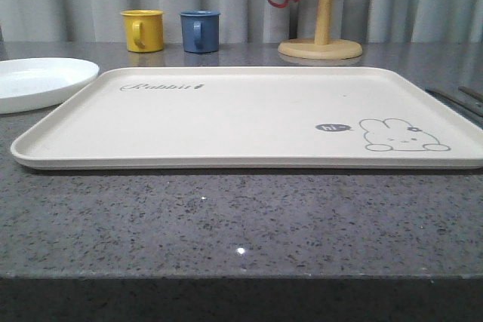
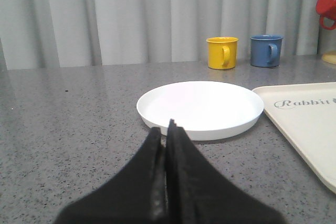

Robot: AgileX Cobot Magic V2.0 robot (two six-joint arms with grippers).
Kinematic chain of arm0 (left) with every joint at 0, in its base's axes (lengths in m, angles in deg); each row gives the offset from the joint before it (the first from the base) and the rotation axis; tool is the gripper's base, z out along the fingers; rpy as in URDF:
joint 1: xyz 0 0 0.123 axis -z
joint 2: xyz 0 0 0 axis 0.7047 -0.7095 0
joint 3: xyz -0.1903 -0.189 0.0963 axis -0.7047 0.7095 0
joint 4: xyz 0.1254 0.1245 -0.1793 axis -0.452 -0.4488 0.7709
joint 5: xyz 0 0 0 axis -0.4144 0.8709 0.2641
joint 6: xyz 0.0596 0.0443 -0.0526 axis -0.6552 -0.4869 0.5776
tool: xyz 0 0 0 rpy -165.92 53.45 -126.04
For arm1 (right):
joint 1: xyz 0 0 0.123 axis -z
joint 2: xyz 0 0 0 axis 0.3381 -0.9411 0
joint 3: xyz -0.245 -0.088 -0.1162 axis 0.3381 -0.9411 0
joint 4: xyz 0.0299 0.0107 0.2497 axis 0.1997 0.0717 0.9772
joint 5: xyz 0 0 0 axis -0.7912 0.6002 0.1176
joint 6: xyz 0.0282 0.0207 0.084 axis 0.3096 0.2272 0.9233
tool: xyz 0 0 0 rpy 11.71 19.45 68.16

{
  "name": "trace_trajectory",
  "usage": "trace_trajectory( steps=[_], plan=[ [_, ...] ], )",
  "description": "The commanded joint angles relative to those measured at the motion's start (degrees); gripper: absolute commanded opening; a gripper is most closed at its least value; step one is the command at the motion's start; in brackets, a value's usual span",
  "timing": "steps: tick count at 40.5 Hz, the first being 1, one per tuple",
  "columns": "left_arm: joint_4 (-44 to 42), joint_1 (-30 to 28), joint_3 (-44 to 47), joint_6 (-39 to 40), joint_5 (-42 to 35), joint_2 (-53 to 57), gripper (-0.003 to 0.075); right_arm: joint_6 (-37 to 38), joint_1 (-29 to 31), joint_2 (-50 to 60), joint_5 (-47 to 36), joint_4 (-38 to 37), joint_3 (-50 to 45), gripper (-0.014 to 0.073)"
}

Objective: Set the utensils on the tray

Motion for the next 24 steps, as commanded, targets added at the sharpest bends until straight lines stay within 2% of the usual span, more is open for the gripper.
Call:
trace_trajectory(
  steps=[1,5,9,13,17,24],
  plan=[
    [0.04,-0.09,1.16,0.63,-5.32,1.16,-0.0020,-0.25,0.28,1.04,-5.00,-0.72,-0.09,-0.0067],
    [0.04,-0.09,1.16,0.63,-5.65,1.16,-0.0020,-0.25,0.28,1.04,-5.16,-0.72,-0.09,-0.0067],
    [0.17,-0.09,0.78,0.63,-9.47,1.16,-0.0020,-0.25,0.28,1.04,-5.71,-0.72,0.22,-0.0067],
    [0.17,-0.09,-2.80,0.63,-10.75,1.05,-0.0020,-0.25,0.28,1.04,-2.89,-0.72,3.63,-0.0067],
    [0.17,-0.09,-9.07,0.63,-6.67,0.68,-0.0020,-0.25,0.28,0.78,4.76,-0.72,10.49,-0.0067],
    [0.17,-0.09,-22.87,0.63,5.27,-4.03,-0.0020,-0.25,0.28,-4.21,17.88,-0.72,23.81,-0.0067]
  ],
)
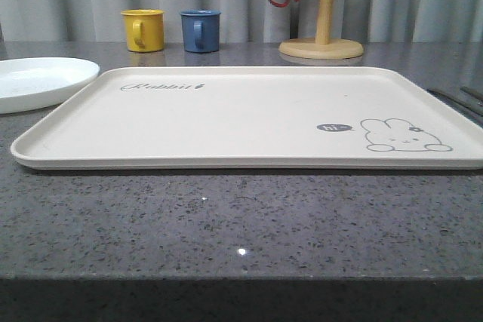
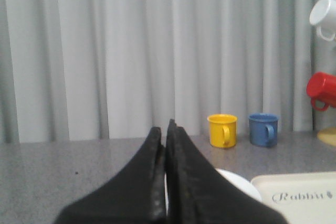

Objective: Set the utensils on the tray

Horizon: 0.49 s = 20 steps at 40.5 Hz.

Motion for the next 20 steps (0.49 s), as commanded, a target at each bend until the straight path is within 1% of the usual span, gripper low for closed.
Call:
trace_trajectory(
  steps=[1,7,11,13,20],
  plan=[
    [0.17,-0.09,-8.56,0.63,2.55,-4.26,-0.0020,-0.35,0.28,-4.56,3.01,-0.72,8.73,-0.0067],
    [0.17,-0.09,-19.36,0.63,14.67,-12.05,-0.0020,-0.35,0.28,-12.59,9.73,1.50,17.95,-0.0067],
    [0.17,-0.09,-24.76,0.63,20.55,-17.60,-0.0020,-0.35,0.28,-18.55,13.17,3.86,23.21,-0.0067],
    [0.17,-0.09,-26.21,0.63,22.23,-19.85,-0.0020,-0.35,0.28,-20.85,13.95,4.21,24.59,-0.0067],
    [0.17,-0.09,-25.94,0.63,22.23,-25.42,-0.0020,-0.35,0.28,-27.10,15.00,4.15,24.90,-0.0067]
  ],
)
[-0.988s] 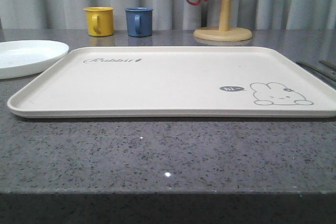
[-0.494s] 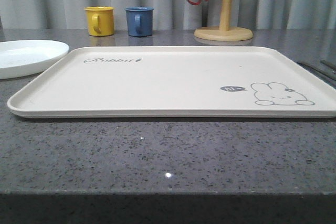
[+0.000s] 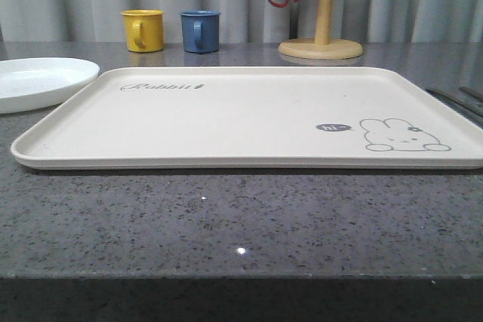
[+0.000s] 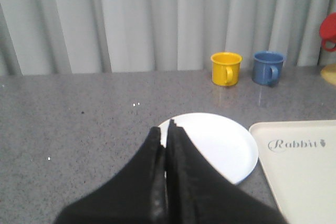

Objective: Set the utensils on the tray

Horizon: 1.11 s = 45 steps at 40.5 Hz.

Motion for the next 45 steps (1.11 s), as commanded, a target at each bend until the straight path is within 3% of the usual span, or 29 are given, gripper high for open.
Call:
trace_trajectory(
  steps=[1,15,18,22,24,26,31,33,37,45],
  plan=[
    [0.17,-0.09,-1.27,0.63,-3.33,-3.22,-0.0020,-0.23,0.28,-3.87,-2.37,0.29,1.82,-0.0067],
    [0.17,-0.09,0.46,0.63,-3.32,-8.56,-0.0020,-0.29,0.28,-10.51,-1.15,-2.22,1.26,-0.0055],
    [-0.36,-0.09,0.46,0.63,-3.32,-8.70,-0.0020,-0.34,0.28,-11.09,-1.02,-3.47,1.26,0.0030],
    [-0.49,-0.09,0.46,0.63,-3.43,-8.70,-0.0013,-0.34,0.28,-11.09,-0.55,-4.18,1.26,0.0292],
    [-0.94,-0.09,0.46,0.63,-3.64,-8.70,0.0021,-0.34,0.28,-11.09,-0.55,-4.18,1.26,0.0405],
    [-1.58,-0.09,0.46,0.63,-3.79,-8.70,0.0104,-0.34,0.28,-11.09,-0.23,-4.18,1.26,0.0469],
    [-1.58,-0.09,0.46,0.63,-3.89,-8.70,0.0395,-0.34,0.28,-11.09,-0.10,-4.18,1.26,0.0477],
    [-1.58,-0.09,0.46,0.63,-3.89,-8.86,0.0461,-0.34,0.28,-11.03,-0.10,-4.18,1.26,0.0477],
    [-2.95,-0.09,-1.42,0.63,-0.47,-10.82,0.0473,-0.34,0.28,-11.03,-0.10,-4.18,1.26,0.0477],
    [-5.72,-0.09,-12.00,0.63,13.71,-22.91,0.0473,-0.34,0.28,-11.03,-0.10,-4.18,1.26,0.0477]
  ],
)
